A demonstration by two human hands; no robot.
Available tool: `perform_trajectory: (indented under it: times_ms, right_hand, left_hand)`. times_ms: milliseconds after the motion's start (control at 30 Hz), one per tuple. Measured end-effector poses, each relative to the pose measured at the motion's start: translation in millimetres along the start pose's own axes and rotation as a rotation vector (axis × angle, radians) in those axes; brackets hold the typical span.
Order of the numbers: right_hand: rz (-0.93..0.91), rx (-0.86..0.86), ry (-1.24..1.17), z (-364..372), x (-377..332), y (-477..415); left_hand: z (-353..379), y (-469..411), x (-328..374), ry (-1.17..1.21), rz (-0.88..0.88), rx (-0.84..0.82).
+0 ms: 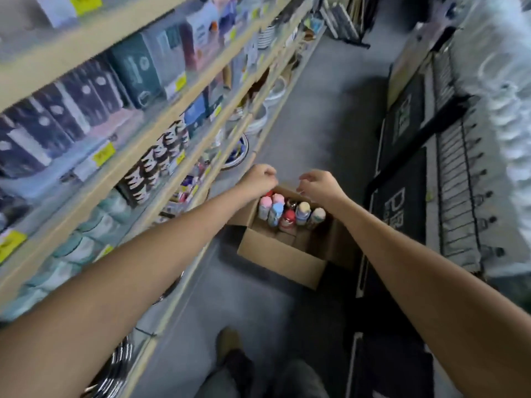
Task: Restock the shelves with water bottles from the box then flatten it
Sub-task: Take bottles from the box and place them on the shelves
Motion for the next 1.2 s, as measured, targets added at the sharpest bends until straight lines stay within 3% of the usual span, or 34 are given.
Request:
perform_trajectory:
  times_ms: [267,667,967,1200]
  right_hand:
    - [0.208,0.014,-0.040,-41.0,103.6,-67.3]
    - [0.325,-0.166,-0.100,-28.8,216.5,-212.5]
    - [0.376,-0.383,-0.074,57.2,321.7,-312.6]
    - [0.404,-0.430,-0.047,159.7,410.4,-368.3]
  left_hand:
    - [103.7,-101.8,3.5,-0.027,-0.100,-0.225]
    - [213.1,-239.5,-33.0,-0.132,-0.304,-0.337]
    - [286.5,-302.9,-162.4,0.080,-0.558,-0.237]
    - [329.6,-362.7,-298.2,0.135,-0.612,-0.190]
Point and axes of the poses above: each hand's wrist, its own y-axis away from the middle knuckle, its own z-axis out of the palm, x = y × z, the point moved 9 cm from there along -y, towards the middle knuckle, and after that the axes turned 1 degree about y, right-handed, at the moved point
